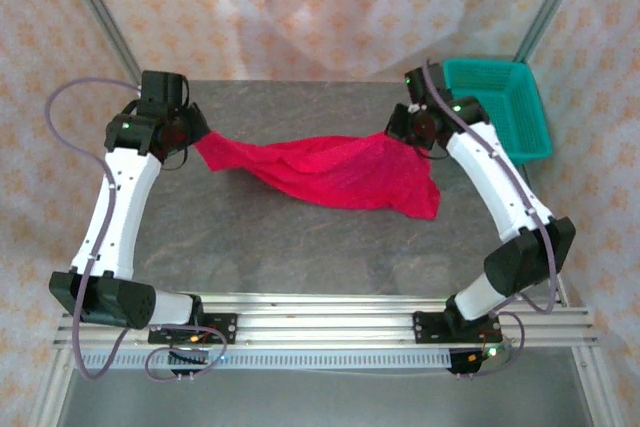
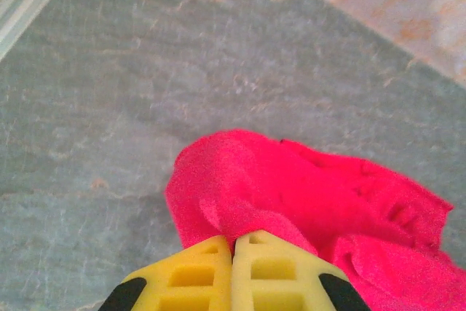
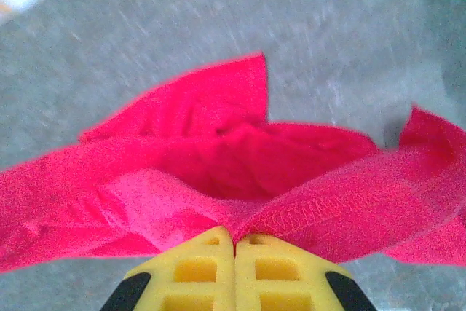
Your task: Fold the inside-out t-shirt
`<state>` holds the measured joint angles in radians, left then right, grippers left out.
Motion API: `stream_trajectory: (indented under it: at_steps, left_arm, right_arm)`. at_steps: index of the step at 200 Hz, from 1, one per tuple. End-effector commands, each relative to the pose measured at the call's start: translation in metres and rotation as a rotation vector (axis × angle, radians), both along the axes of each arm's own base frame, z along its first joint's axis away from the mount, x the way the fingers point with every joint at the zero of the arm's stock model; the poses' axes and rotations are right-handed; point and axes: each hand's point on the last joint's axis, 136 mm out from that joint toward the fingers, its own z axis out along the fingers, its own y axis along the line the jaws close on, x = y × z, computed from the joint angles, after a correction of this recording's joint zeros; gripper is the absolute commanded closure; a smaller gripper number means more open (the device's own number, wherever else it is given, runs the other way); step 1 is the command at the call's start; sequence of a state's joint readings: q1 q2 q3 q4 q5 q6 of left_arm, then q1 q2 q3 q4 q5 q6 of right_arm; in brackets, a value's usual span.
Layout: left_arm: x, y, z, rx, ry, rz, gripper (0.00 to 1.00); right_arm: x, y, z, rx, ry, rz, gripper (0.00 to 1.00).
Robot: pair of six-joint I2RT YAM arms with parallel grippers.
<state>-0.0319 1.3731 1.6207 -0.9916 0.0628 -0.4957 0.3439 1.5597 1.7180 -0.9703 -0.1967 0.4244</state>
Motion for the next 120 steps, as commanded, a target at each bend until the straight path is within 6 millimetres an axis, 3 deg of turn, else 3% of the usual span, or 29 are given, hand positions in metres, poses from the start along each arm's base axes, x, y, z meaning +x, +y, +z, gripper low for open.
stream_trajectory:
  at_steps: [1, 25, 40, 55, 87, 120]
  left_arm:
    - [-0.002, 0.011, 0.053, 0.03, -0.087, 0.017, 1.0]
    - [-0.012, 0.02, 0.145, 0.016, -0.303, 0.038, 1.0]
    - [-0.029, 0.021, 0.198, 0.006, -0.471, 0.046, 1.0]
    - [-0.057, 0.024, 0.244, 0.01, -0.635, 0.067, 1.0]
    - [-0.136, 0.035, 0.307, 0.071, -0.878, 0.136, 1.0]
    - [-0.204, 0.037, 0.34, 0.129, -1.047, 0.154, 1.0]
  right_arm:
    - [0.001, -0.028, 0.065, -0.041, -0.141, -0.052, 1.0]
    - [-0.001, -0.042, 0.161, 0.033, -0.419, -0.108, 1.0]
    - [-0.017, -0.046, 0.213, 0.105, -0.59, -0.123, 1.0]
    - [-0.038, -0.053, 0.252, 0.16, -0.718, -0.136, 1.0]
    - [-0.097, -0.061, 0.299, 0.246, -0.856, -0.098, 1.0]
    - [-0.156, -0.063, 0.324, 0.338, -0.958, -0.017, 1.0]
